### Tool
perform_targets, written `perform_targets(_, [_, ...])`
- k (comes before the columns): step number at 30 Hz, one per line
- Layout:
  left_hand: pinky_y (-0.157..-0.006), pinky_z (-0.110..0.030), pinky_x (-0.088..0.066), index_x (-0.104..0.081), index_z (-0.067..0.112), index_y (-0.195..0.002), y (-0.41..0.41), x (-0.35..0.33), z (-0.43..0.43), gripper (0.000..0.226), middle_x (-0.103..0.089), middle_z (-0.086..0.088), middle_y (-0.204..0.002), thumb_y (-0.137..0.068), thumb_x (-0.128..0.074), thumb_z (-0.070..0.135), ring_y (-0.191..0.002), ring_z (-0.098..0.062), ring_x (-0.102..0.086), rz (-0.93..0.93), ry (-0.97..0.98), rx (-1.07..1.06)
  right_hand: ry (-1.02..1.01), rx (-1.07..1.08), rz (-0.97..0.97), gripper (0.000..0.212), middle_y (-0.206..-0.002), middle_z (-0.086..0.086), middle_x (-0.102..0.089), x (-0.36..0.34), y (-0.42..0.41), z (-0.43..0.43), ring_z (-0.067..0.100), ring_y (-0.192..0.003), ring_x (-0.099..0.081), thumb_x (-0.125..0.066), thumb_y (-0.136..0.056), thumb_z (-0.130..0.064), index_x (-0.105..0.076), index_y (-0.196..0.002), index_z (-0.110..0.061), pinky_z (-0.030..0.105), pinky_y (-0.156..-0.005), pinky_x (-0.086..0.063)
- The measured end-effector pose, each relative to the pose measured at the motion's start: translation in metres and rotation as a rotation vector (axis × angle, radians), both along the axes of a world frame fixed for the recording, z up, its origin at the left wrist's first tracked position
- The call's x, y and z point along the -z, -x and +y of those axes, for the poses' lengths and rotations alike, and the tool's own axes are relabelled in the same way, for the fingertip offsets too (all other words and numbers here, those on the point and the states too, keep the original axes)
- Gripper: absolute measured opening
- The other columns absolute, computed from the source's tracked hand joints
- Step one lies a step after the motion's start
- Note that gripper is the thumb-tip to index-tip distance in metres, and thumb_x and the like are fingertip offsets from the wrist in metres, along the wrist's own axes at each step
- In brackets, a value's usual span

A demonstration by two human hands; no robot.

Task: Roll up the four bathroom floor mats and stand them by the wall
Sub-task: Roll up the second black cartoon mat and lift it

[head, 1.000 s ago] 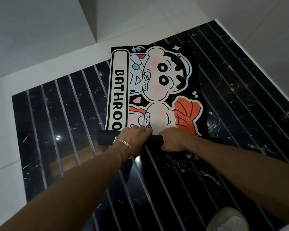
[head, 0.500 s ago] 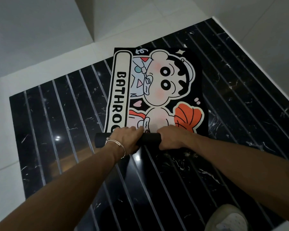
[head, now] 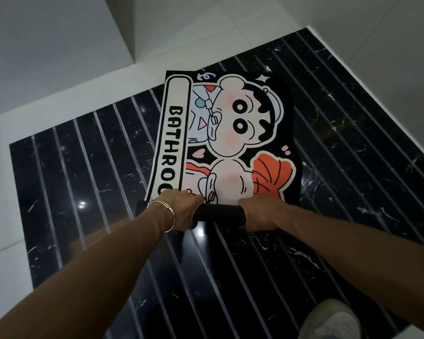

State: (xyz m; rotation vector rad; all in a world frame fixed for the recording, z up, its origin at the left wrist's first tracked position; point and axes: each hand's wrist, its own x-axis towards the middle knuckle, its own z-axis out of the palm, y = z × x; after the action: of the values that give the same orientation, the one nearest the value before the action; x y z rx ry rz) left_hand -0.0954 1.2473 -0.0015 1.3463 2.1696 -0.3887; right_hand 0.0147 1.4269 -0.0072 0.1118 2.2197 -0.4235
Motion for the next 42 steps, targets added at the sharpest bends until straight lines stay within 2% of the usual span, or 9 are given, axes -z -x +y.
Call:
perform_targets(3, [-0.072,-0.033,-0.045,-0.049,0.020,-0.115,-0.008,0.001,0.003,0.038,-0.065,-0.006,-0.102,-0.084,-0.059,0.039,-0.090,-0.027,-0.063,0.005,0.018,0.014,0.017,-0.014,-0.086,0.034,-0.112,0.007,-0.061,0.001,-0.002,0.003,0.023,-0.099,-0.058,-0.062,-0.084,-0.025,-0.052,-0.116,-0.017,0.029,-0.072,-0.043])
perform_targets(6, [-0.073,-0.032,-0.044,-0.050,0.019,-0.117,-0.017,0.002,0.006,0.038,-0.065,-0.007,-0.104,-0.085,-0.058,0.038,-0.092,-0.027,-0.063,0.000,0.009,0.024,0.051,0.003,-0.152,0.033,-0.107,0.005,-0.060,0.000,-0.005,0.007,0.020,-0.090,-0.056,-0.063,-0.084,-0.021,-0.052,-0.114,-0.018,0.029,-0.069,-0.044])
perform_targets(10, [-0.071,-0.031,-0.043,-0.048,0.020,-0.118,-0.020,0.002,0.006,0.041,-0.066,-0.005,-0.101,-0.084,-0.058,0.040,-0.089,-0.026,-0.064,-0.003,-0.015,0.005,0.085,0.102,-0.107,0.027,-0.095,-0.001,-0.056,0.001,-0.012,0.014,0.015,-0.080,-0.053,-0.064,-0.082,-0.019,-0.050,-0.105,-0.020,0.022,-0.057,-0.039])
perform_targets(15, [-0.072,-0.030,-0.041,-0.048,0.025,-0.117,-0.012,0.000,-0.004,0.039,-0.064,-0.002,-0.101,-0.083,-0.060,0.041,-0.092,-0.023,-0.062,-0.076,0.027,-0.057,0.011,0.104,-0.119,0.032,-0.098,0.000,-0.060,0.005,-0.016,0.019,0.018,-0.086,-0.058,-0.065,-0.079,-0.026,-0.054,-0.108,-0.022,0.028,-0.068,-0.046])
perform_targets(19, [-0.075,-0.031,-0.044,-0.050,0.026,-0.114,-0.013,0.002,-0.005,0.036,-0.064,-0.001,-0.101,-0.083,-0.059,0.040,-0.094,-0.023,-0.062,-0.089,0.053,-0.066,0.079,0.115,-0.207,0.031,-0.096,0.001,-0.061,0.004,-0.013,0.018,0.018,-0.083,-0.059,-0.063,-0.080,-0.020,-0.056,-0.110,-0.020,0.026,-0.065,-0.047])
perform_targets(23, [-0.072,-0.030,-0.045,-0.050,0.025,-0.113,-0.012,0.004,-0.004,0.035,-0.064,0.000,-0.097,-0.082,-0.060,0.039,-0.087,-0.020,-0.062,-0.114,0.083,-0.074,0.119,0.121,-0.246,0.027,-0.096,0.001,-0.060,0.005,-0.011,0.021,0.018,-0.084,-0.059,-0.066,-0.079,-0.017,-0.054,-0.103,-0.021,0.024,-0.064,-0.046])
perform_targets(33, [-0.070,-0.029,-0.043,-0.047,0.025,-0.114,-0.010,0.005,-0.006,0.037,-0.065,-0.001,-0.098,-0.083,-0.061,0.039,-0.089,-0.022,-0.062,-0.117,0.057,-0.082,0.002,0.072,-0.194,0.036,-0.089,-0.002,-0.058,0.003,-0.012,0.023,0.016,-0.079,-0.057,-0.068,-0.077,-0.027,-0.057,-0.110,-0.018,0.023,-0.057,-0.043])
perform_targets(39, [-0.075,-0.031,-0.045,-0.050,0.024,-0.113,-0.010,0.014,-0.008,0.029,-0.065,-0.004,-0.102,-0.088,-0.058,0.037,-0.092,-0.022,-0.062,-0.154,0.047,-0.070,0.083,0.104,-0.239,0.028,-0.094,0.001,-0.062,0.008,-0.011,0.026,0.019,-0.083,-0.062,-0.067,-0.078,-0.019,-0.058,-0.105,-0.020,0.028,-0.069,-0.051])
perform_targets(42, [-0.078,-0.032,-0.046,-0.047,0.025,-0.121,-0.008,0.010,-0.009,0.038,-0.062,-0.002,-0.109,-0.089,-0.057,0.041,-0.096,-0.022,-0.061,-0.125,0.005,-0.033,0.124,0.113,-0.228,0.027,-0.090,-0.001,-0.061,0.007,-0.010,0.027,0.017,-0.078,-0.060,-0.067,-0.078,-0.020,-0.059,-0.103,-0.021,0.025,-0.062,-0.048])
